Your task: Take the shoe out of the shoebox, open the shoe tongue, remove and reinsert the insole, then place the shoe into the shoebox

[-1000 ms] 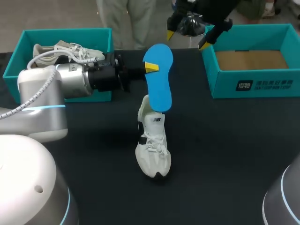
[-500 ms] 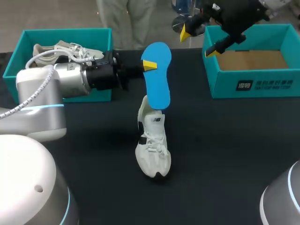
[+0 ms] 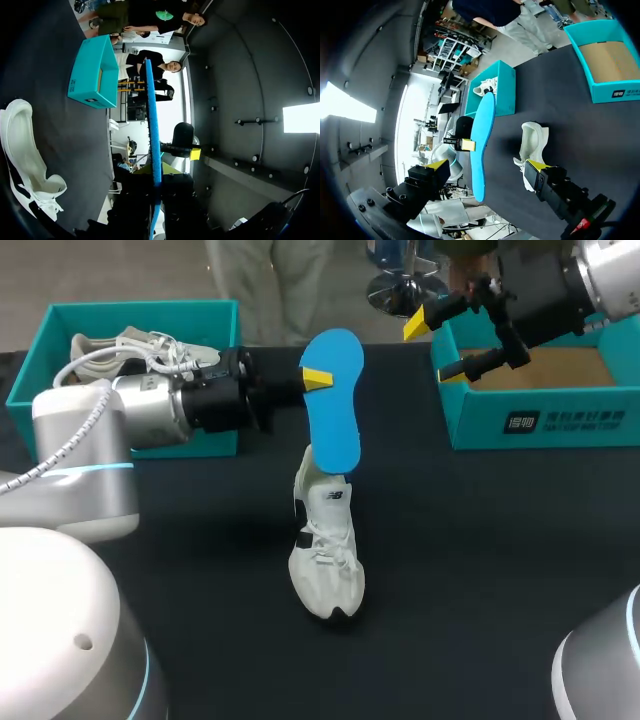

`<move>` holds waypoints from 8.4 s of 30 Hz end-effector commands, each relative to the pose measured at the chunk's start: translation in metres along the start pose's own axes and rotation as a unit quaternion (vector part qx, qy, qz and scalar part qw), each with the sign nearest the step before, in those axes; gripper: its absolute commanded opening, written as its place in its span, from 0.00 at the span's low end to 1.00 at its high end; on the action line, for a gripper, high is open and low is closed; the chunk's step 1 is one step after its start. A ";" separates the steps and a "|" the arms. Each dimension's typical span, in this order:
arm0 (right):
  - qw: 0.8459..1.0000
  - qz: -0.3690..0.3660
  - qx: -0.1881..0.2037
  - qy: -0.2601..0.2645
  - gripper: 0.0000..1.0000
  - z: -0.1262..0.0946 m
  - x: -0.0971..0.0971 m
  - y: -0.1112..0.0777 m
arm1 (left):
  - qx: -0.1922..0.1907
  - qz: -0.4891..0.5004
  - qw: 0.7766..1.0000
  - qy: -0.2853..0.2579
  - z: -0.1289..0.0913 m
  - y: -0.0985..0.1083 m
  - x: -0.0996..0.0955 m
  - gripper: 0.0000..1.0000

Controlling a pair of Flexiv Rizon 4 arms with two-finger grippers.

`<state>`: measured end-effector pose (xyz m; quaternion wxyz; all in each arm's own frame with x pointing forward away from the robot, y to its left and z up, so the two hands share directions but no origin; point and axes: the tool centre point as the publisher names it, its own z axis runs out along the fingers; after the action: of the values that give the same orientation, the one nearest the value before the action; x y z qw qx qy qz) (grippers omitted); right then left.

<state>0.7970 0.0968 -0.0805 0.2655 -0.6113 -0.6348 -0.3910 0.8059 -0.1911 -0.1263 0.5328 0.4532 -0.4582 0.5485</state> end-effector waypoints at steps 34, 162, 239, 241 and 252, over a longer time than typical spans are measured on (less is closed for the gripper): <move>0.990 0.049 0.011 0.133 1.00 0.018 -0.047 -0.013 | -0.013 0.028 0.999 0.008 -0.005 0.007 0.007 0.00; 0.989 0.024 0.012 0.145 1.00 0.045 -0.032 -0.010 | -0.052 0.993 -0.094 0.042 0.001 -0.011 -0.006 0.00; 0.987 -0.016 0.034 0.154 0.00 0.063 -0.011 -0.007 | -0.070 0.987 -0.083 0.115 -0.041 -0.045 0.005 1.00; 0.987 -0.017 0.033 0.153 0.00 0.062 -0.012 -0.007 | -0.077 0.985 -0.076 0.131 -0.049 -0.046 0.007 1.00; 0.988 -0.022 0.028 0.150 0.00 0.054 -0.014 -0.009 | -0.159 0.970 -0.060 0.174 -0.088 -0.042 -0.003 1.00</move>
<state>0.7999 0.1354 -0.1246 0.3676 -0.5225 -0.6113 -0.4671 0.8470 -0.1147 -0.1471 0.4306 0.6345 0.4136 -0.4909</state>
